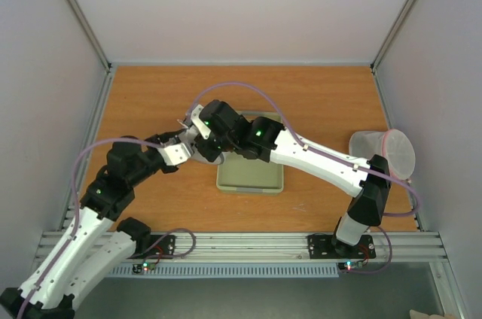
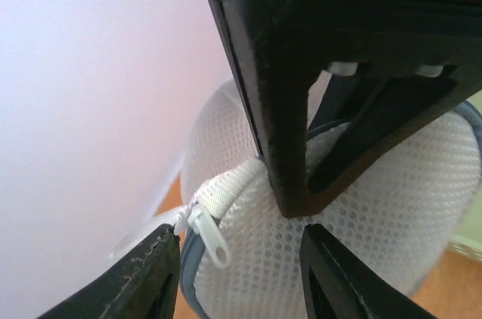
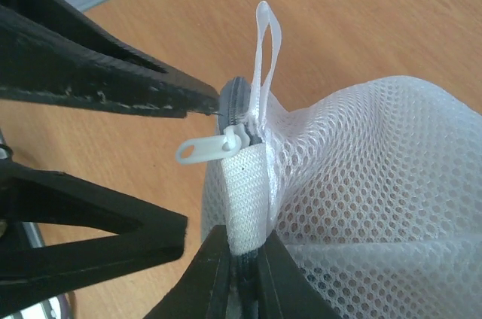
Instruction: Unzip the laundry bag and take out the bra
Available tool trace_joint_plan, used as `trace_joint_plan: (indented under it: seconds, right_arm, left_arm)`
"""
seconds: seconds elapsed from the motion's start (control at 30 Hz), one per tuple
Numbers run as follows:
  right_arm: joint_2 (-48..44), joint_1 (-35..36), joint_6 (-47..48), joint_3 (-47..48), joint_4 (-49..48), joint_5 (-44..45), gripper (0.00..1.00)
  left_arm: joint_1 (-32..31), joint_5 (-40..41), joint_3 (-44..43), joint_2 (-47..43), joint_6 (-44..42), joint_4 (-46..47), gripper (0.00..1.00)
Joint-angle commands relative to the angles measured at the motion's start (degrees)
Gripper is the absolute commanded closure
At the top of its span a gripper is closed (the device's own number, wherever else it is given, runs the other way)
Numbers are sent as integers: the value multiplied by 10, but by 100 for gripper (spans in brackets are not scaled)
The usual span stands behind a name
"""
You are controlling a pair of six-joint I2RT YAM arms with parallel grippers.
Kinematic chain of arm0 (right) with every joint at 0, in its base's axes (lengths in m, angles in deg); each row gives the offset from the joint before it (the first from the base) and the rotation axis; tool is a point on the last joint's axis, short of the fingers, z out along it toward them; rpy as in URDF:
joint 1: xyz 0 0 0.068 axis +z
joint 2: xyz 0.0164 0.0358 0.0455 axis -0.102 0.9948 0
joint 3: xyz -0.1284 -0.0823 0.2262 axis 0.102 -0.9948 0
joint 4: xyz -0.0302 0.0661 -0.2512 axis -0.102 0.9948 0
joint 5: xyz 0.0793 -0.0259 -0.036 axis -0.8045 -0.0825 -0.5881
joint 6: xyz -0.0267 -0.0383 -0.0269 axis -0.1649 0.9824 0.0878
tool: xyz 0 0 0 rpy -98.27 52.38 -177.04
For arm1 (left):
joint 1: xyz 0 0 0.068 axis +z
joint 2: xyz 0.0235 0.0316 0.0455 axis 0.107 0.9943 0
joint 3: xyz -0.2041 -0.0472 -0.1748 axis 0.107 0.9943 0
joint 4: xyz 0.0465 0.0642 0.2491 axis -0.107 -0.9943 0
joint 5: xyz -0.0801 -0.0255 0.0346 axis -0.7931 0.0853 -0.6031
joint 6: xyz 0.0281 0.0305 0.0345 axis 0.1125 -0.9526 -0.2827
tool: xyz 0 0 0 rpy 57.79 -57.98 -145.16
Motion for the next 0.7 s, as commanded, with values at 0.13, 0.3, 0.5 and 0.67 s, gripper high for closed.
trace_joint_plan:
  seconds: [0.13, 0.3, 0.5, 0.67]
  right_arm:
    - [-41, 5, -8, -4, -59, -24, 99]
    - [-44, 4, -3, -6, -59, -23, 99]
    - [-48, 5, 3, -10, -63, -30, 99]
    - [-51, 5, 5, -11, -62, -28, 99]
  left_arm:
    - [-1, 19, 68, -39, -112, 211, 52]
    - [-1, 16, 53, -44, -116, 164, 59]
    - [-1, 33, 29, -22, -104, 134, 69]
    - [-1, 49, 27, -14, -106, 142, 75]
